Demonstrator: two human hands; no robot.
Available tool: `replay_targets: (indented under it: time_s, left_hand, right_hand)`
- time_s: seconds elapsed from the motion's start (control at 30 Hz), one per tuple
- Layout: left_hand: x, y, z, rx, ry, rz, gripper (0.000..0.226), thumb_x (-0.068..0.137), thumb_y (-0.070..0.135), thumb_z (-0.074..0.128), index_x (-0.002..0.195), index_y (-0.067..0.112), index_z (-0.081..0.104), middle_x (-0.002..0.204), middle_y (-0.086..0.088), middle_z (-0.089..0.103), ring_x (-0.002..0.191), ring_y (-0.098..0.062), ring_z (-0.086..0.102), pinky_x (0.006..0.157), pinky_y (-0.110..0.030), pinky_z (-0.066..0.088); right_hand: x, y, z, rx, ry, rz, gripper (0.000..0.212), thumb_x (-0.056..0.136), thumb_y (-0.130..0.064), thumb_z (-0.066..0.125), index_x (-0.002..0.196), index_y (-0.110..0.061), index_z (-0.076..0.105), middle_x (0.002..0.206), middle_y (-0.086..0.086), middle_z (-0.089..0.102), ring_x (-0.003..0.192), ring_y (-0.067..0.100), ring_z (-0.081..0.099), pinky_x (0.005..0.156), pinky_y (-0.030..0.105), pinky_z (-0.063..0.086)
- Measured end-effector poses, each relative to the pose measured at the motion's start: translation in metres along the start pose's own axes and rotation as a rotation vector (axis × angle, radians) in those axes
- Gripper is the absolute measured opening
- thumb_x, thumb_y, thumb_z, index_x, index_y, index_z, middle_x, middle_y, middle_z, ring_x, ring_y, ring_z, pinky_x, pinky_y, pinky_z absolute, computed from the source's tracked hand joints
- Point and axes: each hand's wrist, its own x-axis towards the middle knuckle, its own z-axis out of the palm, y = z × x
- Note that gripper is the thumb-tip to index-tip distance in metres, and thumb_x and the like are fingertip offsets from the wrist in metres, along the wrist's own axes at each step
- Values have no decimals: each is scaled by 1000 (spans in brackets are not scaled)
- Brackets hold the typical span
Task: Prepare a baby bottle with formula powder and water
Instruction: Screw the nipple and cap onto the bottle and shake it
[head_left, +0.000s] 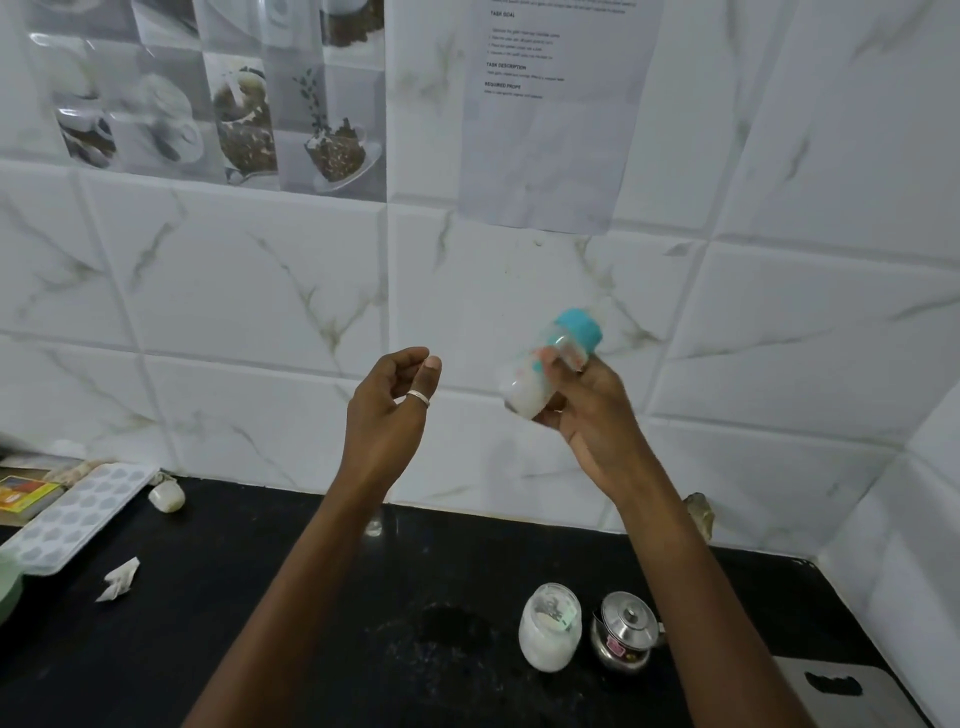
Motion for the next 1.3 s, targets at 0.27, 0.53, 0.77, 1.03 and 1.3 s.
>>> replay_targets:
  time_s: [0.27, 0.53, 0.77, 1.03, 1.3]
  left_hand:
    - [-2, -2, -1, 1, -7, -4, 28, 99, 45, 62, 123, 30, 66, 114, 12, 73, 110, -11, 68, 102, -40, 55]
    - [-4, 4, -3, -15, -8, 3, 27, 99, 46, 62, 121, 32, 65, 111, 12, 74, 107, -7, 70, 102, -39, 55]
    - [-4, 1, -9, -21, 3, -14, 25, 99, 44, 63, 121, 32, 66, 111, 12, 75, 107, -7, 70, 103, -40, 55]
    - [-4, 4, -7, -27, -3, -11, 27, 99, 44, 62, 122, 30, 66, 111, 12, 75, 108, -8, 70, 104, -41, 54]
    - [-4, 7, -6, -41, 0, -6, 26, 99, 42, 61, 121, 29, 66, 109, 13, 75, 107, -9, 71, 104, -42, 54]
  right_hand:
    - [-8, 2, 4, -134, -71, 26, 50, 83, -39, 73, 124, -13, 59, 110, 4, 72, 112, 31, 69, 92, 54, 58]
    - [-6, 0, 5, -69, -5, -30, 52, 85, -36, 70, 127, -10, 55, 117, 14, 70, 118, 40, 65, 92, 50, 59]
    - [1, -14, -8, 352, 136, -178, 69, 87, -37, 70, 142, -4, 44, 122, 16, 71, 113, 40, 69, 87, 45, 60]
    - [-4, -15, -7, 192, 42, -106, 61, 84, -32, 76, 134, -7, 52, 119, 12, 68, 115, 36, 67, 87, 47, 60]
    - [-7, -14, 0, 18, -74, -97, 67, 78, -37, 86, 130, -10, 53, 114, 9, 69, 113, 33, 68, 81, 40, 60]
